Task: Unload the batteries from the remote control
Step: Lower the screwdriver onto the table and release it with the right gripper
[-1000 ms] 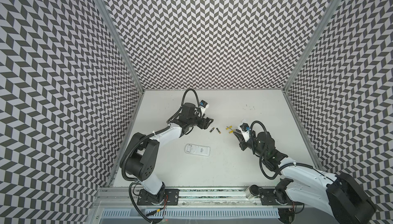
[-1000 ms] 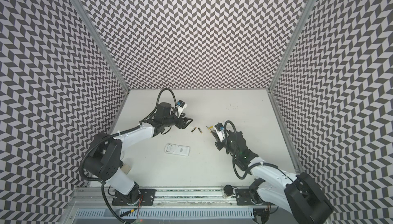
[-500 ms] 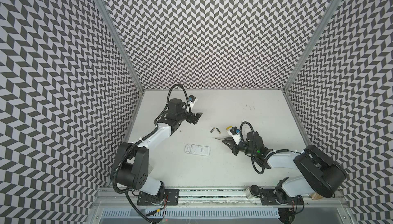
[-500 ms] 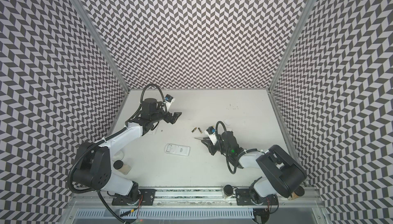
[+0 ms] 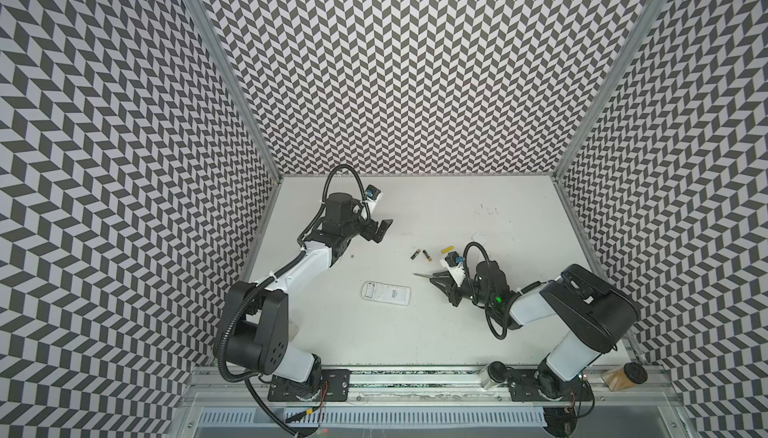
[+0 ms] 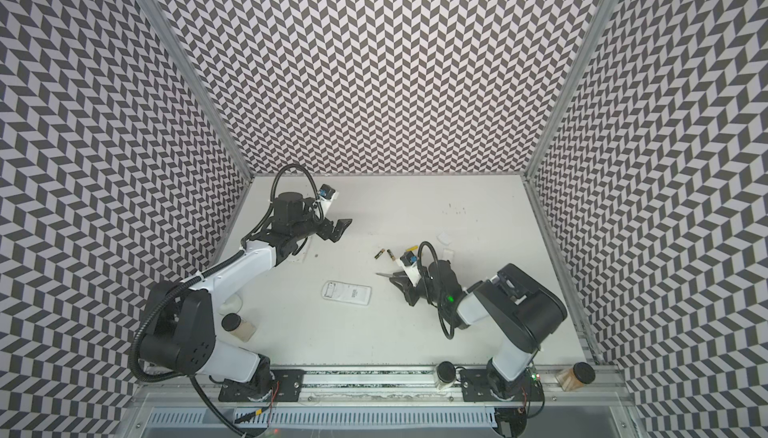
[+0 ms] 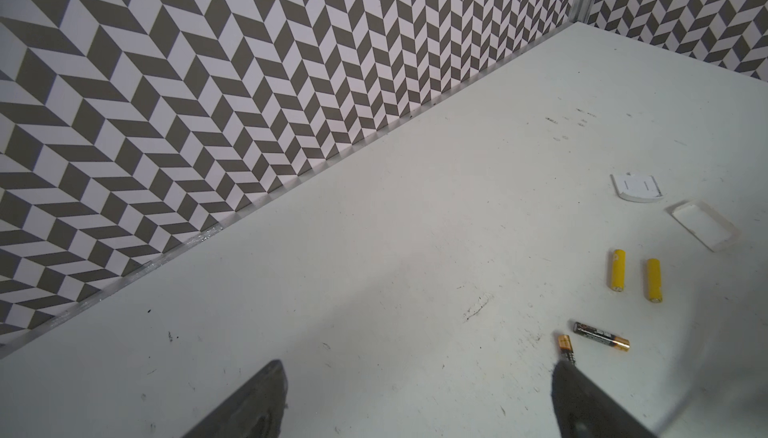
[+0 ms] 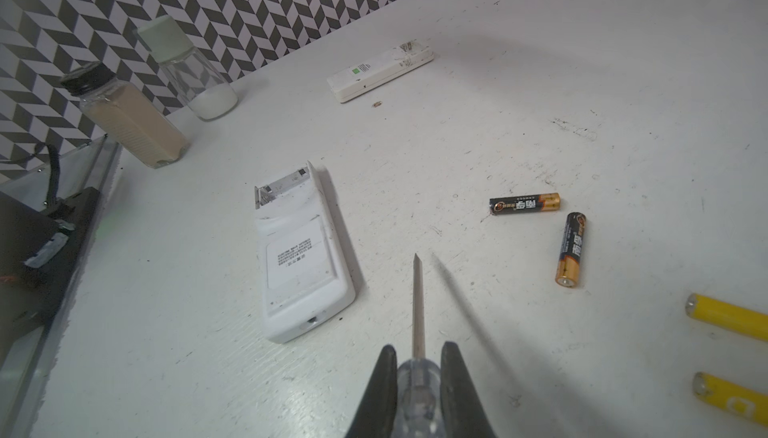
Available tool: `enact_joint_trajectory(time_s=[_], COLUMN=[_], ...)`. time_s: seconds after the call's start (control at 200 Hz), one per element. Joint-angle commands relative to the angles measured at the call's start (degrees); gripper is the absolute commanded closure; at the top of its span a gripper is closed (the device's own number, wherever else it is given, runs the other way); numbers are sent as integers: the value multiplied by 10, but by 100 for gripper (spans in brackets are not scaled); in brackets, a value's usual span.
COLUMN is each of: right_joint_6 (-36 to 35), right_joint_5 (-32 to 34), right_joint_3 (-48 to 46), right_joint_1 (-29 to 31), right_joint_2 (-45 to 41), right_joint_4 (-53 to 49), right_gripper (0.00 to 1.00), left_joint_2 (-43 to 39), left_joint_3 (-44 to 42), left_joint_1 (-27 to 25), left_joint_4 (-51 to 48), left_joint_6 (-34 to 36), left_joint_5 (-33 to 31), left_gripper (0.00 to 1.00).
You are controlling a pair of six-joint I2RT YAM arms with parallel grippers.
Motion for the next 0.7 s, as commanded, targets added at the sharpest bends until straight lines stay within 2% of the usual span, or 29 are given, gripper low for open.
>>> enact_joint_trajectory(time_s=[0.0, 0.105, 0.35, 0.696], right_joint_6=[-1, -1, -5, -7], right_joint_5=[-2, 2, 2, 10], right_joint_3=[-11, -15, -5, 13], right_joint_1=[2, 2, 2, 2], right_joint_2=[6, 17, 36, -45], right_joint_4=[56, 63, 65, 1], right_gripper=[80, 76, 73, 67], left_joint_2=[-16, -19, -22, -17], left_joint_3=[-3, -5, -2, -1], left_joint_1=[6, 7, 16, 35], left_joint_4=[5, 4, 0, 0], left_joint_6=[-2, 1, 2, 9], left_joint_5=[-4, -5, -7, -9], left_gripper=[1, 1, 1, 1])
